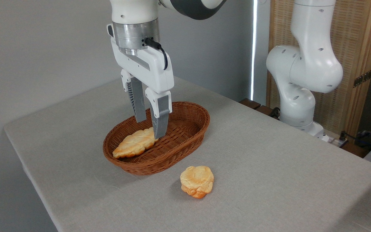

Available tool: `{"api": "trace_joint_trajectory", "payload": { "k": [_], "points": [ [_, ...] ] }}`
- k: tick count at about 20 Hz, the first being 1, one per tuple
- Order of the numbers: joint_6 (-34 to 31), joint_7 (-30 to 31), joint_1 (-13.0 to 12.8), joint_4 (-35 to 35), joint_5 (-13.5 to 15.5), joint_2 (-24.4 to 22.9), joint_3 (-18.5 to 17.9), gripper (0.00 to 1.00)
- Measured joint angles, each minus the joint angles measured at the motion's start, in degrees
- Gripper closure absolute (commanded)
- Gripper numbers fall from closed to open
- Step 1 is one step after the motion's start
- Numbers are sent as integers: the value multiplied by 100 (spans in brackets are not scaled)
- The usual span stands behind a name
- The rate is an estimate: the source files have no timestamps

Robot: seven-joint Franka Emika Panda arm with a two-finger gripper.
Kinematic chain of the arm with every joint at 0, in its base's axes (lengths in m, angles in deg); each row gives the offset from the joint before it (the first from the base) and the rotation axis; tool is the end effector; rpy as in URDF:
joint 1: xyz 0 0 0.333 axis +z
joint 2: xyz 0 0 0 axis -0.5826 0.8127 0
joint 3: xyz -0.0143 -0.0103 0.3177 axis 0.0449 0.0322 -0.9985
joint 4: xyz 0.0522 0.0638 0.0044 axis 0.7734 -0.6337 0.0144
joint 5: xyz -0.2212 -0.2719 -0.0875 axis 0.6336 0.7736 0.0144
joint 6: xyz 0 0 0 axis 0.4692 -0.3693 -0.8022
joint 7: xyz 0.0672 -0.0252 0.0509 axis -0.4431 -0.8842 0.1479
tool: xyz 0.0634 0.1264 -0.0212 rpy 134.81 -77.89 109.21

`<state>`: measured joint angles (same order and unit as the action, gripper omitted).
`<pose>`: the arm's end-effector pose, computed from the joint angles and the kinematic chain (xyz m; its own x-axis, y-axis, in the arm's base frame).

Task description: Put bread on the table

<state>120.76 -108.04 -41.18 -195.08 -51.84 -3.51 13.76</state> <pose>0.5028 -0.0416 0.5390 0.6540 -0.7518 0.0842 -0.7529 -0.6577 -0.0240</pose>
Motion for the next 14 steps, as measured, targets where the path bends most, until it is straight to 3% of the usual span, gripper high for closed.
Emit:
{"api": "trace_joint_trajectory", "payload": {
  "k": [14],
  "points": [
    [-6,0,-15,-1,0,15,58,0]
  ]
}}
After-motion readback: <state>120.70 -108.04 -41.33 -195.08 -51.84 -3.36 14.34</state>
